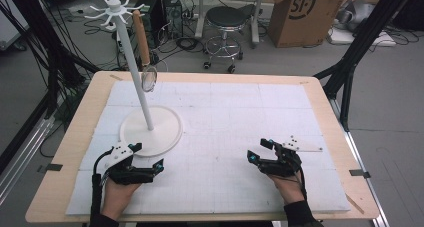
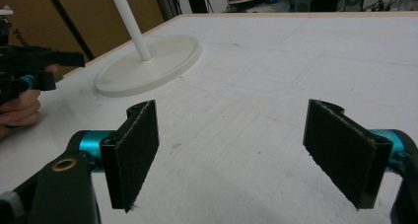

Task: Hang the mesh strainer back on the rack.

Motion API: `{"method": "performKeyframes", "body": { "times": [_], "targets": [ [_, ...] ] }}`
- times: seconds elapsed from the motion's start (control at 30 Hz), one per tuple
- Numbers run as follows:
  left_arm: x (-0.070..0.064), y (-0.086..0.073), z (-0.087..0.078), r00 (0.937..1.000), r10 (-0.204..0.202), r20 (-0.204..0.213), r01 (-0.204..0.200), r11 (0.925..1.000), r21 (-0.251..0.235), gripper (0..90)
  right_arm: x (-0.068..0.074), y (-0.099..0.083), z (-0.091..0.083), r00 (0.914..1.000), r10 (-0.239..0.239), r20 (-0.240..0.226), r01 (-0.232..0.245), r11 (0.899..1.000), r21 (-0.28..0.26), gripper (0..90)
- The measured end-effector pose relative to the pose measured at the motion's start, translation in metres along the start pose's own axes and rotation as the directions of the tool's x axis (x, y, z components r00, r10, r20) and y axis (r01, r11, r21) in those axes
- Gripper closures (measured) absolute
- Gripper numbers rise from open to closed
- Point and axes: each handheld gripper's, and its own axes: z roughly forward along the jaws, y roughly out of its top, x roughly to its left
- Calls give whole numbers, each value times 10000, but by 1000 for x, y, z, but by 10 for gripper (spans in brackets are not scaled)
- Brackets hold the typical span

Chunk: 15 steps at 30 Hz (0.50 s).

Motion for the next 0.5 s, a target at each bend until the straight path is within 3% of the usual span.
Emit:
{"method": "performKeyframes", "body": {
  "times": [0.5],
  "targets": [
    [2,0,-1,9999,-26,-138,26,10000,-5,16,3,-2,0,10000,0,-73,1,10000,96,212]
  ]
}}
